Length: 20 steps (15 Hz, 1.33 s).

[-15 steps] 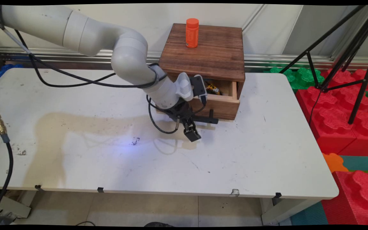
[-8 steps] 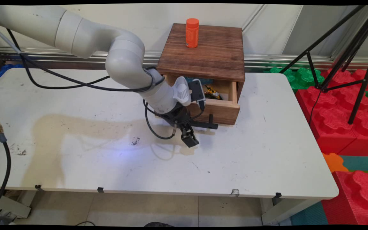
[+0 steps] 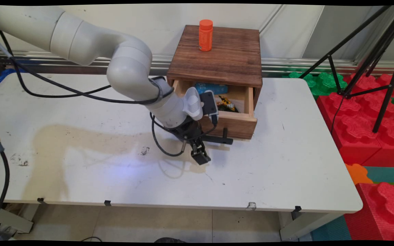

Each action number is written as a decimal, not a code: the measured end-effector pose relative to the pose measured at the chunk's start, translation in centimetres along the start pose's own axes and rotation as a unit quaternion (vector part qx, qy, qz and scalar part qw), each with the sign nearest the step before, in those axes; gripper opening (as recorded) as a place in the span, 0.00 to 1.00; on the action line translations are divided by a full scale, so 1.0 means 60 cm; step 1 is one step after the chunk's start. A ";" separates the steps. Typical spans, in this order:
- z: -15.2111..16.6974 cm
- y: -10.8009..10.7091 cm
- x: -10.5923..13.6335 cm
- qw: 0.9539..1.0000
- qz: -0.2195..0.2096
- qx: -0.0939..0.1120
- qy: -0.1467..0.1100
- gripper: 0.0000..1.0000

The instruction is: Open the drawer

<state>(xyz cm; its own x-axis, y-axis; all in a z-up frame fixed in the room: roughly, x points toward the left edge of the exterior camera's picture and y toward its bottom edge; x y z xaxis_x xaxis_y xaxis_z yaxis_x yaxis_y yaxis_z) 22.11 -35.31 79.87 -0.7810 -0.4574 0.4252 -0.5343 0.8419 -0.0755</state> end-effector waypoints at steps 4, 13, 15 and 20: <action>-0.006 0.022 -0.004 1.000 0.001 -0.005 -0.005 1.00; -0.015 0.061 -0.010 1.000 0.003 -0.015 -0.011 1.00; -0.018 0.069 -0.012 1.000 0.003 -0.017 -0.012 1.00; -0.025 0.096 -0.014 1.000 0.004 -0.022 -0.014 1.00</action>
<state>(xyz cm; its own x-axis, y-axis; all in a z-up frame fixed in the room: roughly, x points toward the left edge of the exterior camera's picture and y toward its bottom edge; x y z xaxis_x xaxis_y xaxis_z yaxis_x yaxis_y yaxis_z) 20.20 -29.65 80.45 -0.7947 -0.4572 0.3992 -0.5129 0.8575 -0.0390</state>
